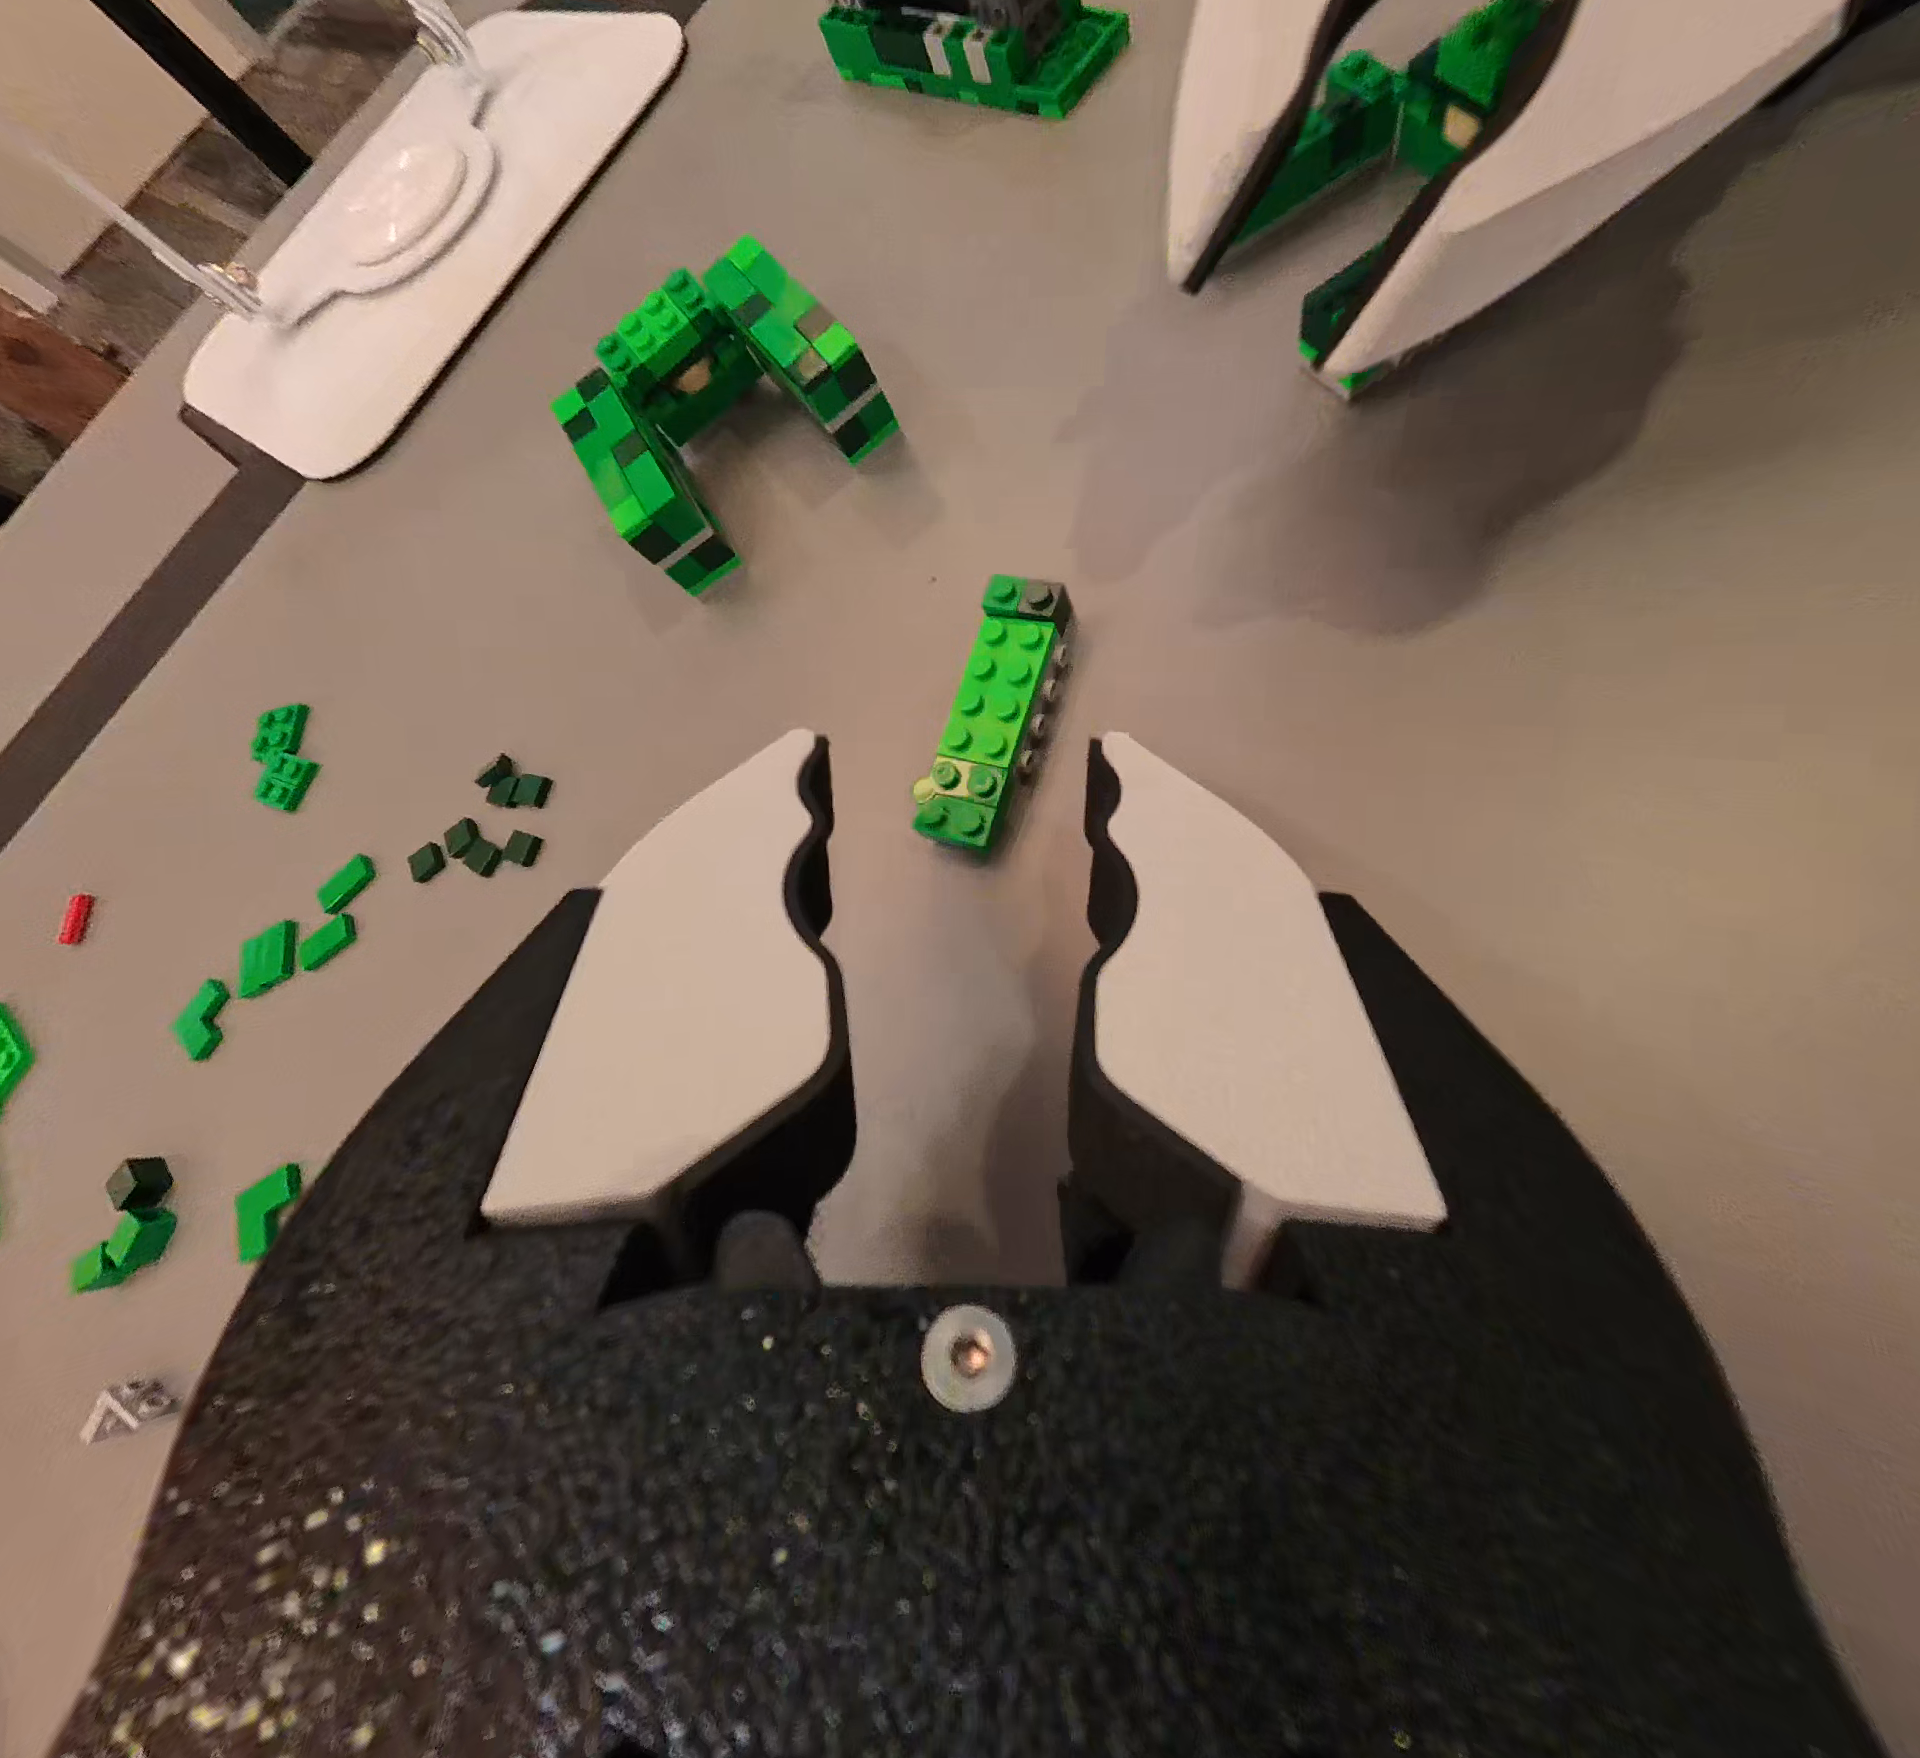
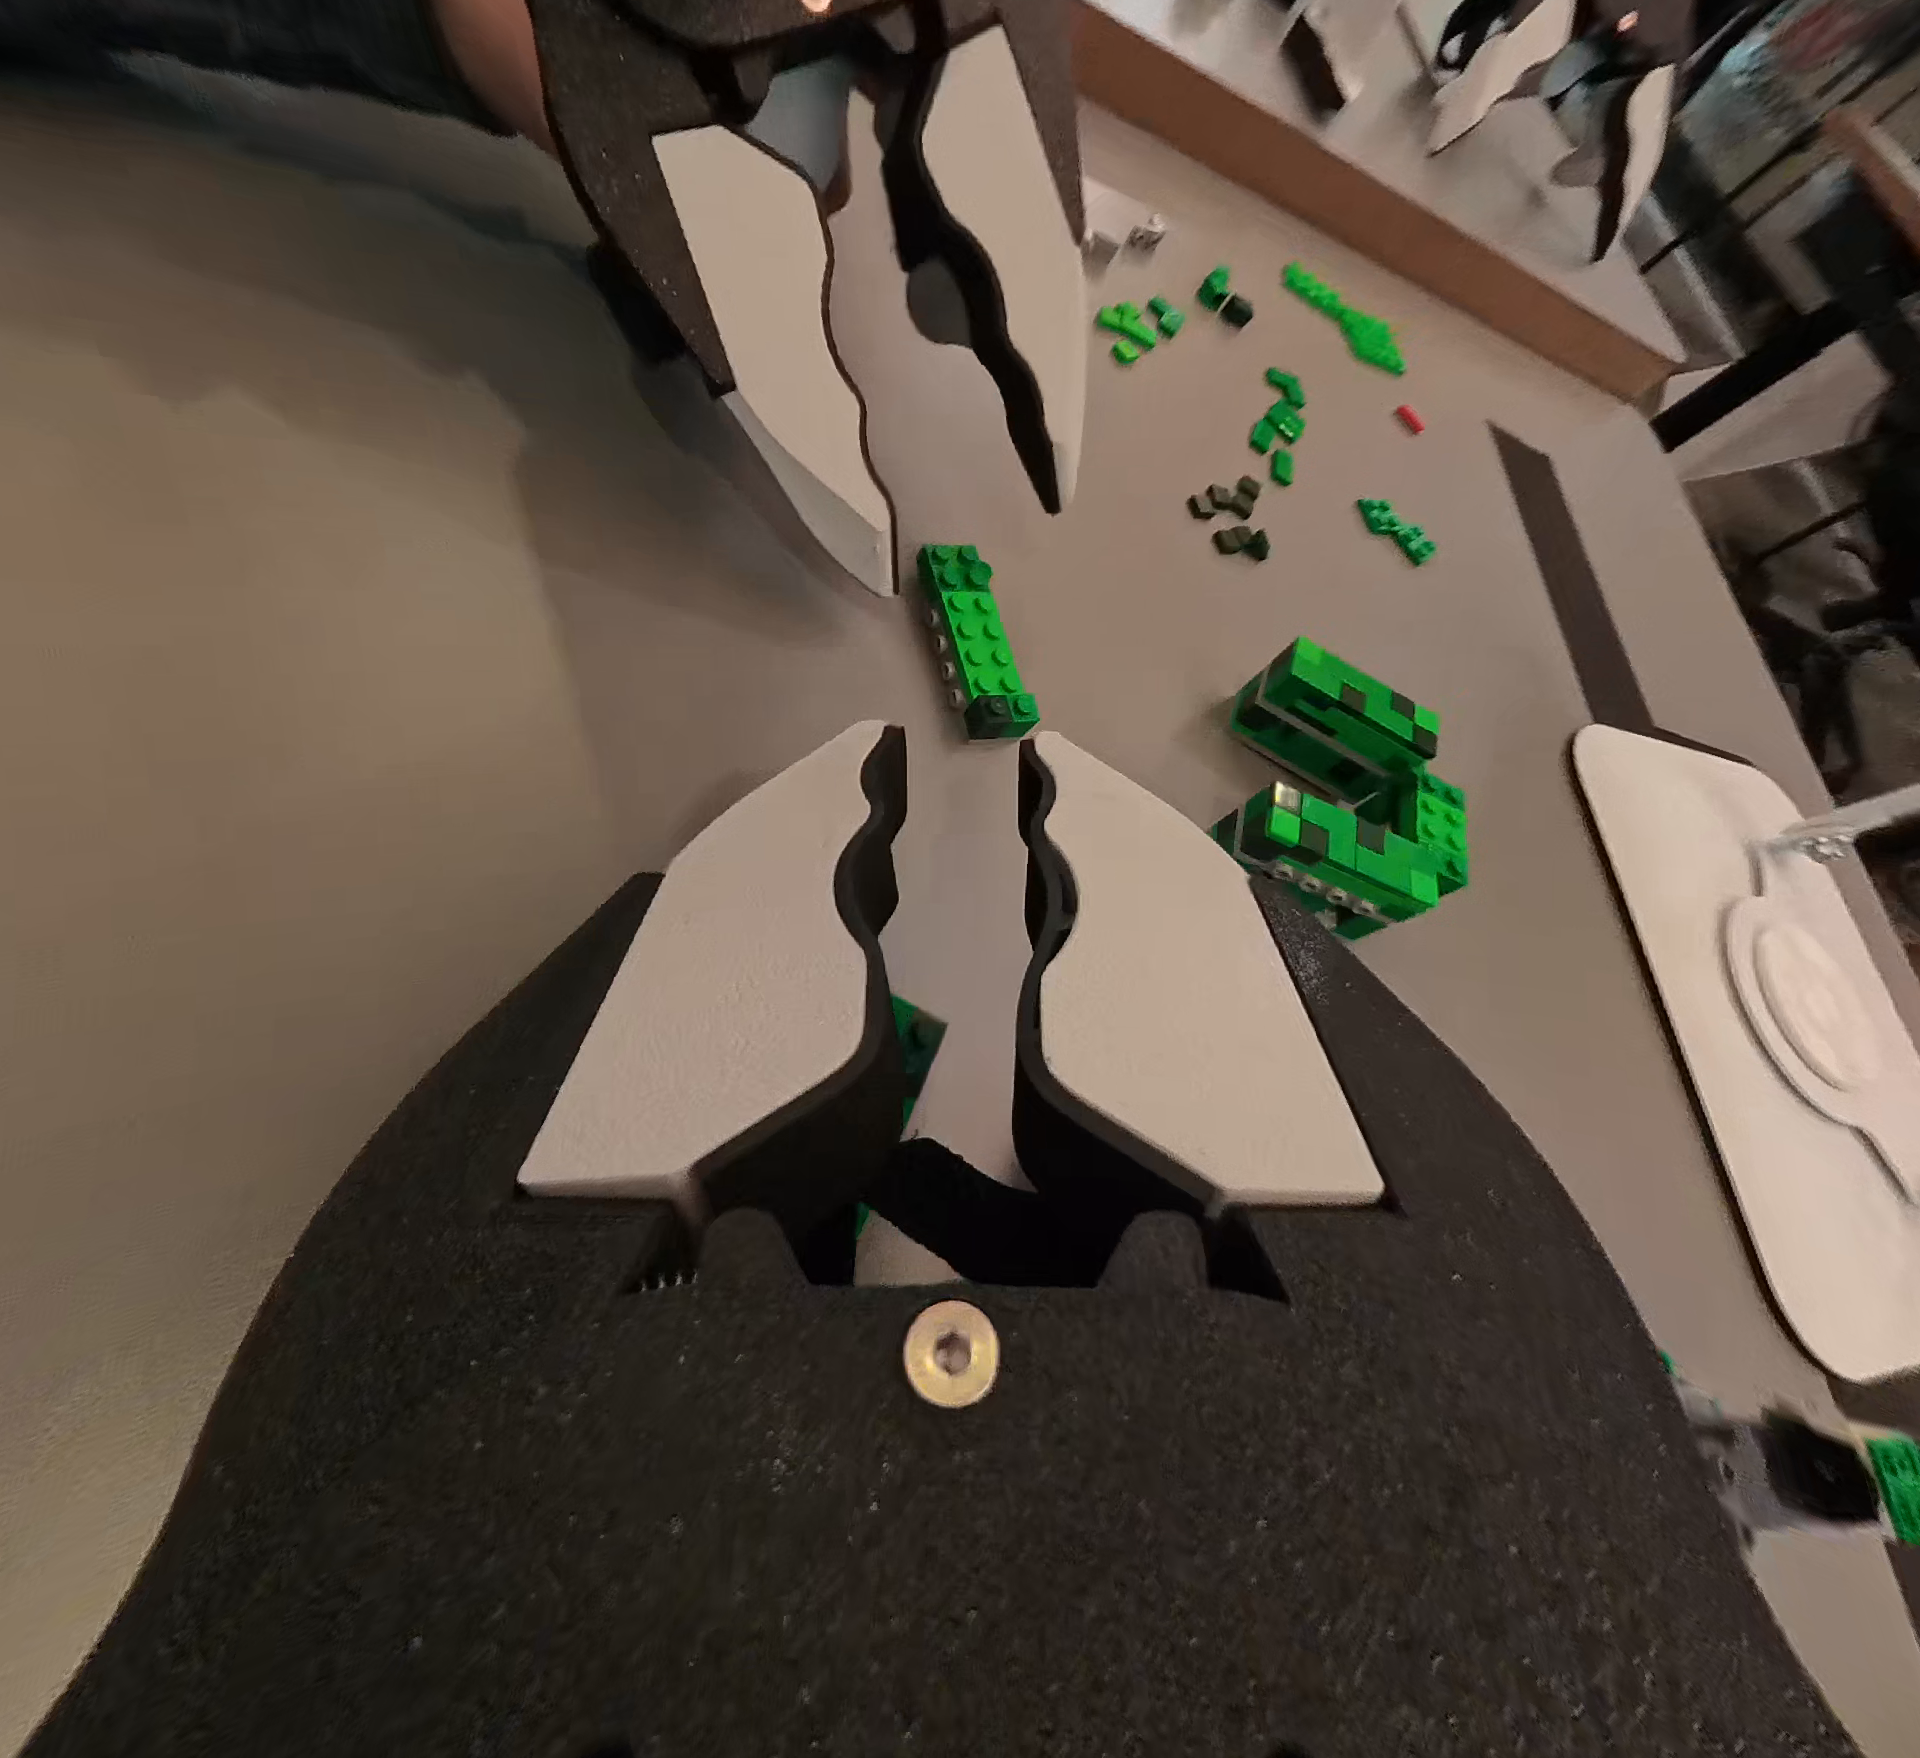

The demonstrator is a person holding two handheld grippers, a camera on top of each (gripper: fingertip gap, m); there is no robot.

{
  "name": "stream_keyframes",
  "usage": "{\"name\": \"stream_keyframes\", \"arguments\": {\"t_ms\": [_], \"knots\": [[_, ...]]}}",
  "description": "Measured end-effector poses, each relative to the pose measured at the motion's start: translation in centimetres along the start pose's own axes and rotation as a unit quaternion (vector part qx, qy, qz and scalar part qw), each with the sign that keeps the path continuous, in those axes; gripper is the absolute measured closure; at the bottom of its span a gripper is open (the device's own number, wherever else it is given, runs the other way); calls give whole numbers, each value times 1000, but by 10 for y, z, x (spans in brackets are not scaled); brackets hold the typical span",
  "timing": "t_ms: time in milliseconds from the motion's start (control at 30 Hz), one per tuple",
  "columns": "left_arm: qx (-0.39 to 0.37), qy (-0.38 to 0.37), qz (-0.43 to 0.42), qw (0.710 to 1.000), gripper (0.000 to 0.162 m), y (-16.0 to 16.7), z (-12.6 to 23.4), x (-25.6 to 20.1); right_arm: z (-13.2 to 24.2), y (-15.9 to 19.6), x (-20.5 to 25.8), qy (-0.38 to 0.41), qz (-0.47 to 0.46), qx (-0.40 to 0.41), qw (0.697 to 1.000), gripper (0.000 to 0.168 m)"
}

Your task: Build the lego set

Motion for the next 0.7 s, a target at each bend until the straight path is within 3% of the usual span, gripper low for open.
{"name": "stream_keyframes", "arguments": {"t_ms": [200, 433, 700], "knots": [[42, 8, -24, 999, 117, 12, -1, 11, -23, -6, -14, -27, 17, 37, 999, 149], [-63, -67, -10, 996, 129, 15, 28, 26, -18, -47, 17, 13, -25, -108, 994, 154], [-161, -66, -105, 979, 152, -14, 22, -2, 24, -32, 34, 136, -4, -165, 977, 163]]}}
Point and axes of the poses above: each gripper's, where its closed fingertips meet, z back along the fingers, y out of its underside, x = y × z across the jaws, the point moved 7 cm from there along z, back along the fingers, and after that the axes turned 12 degrees about -x, right-handed, at the moved point
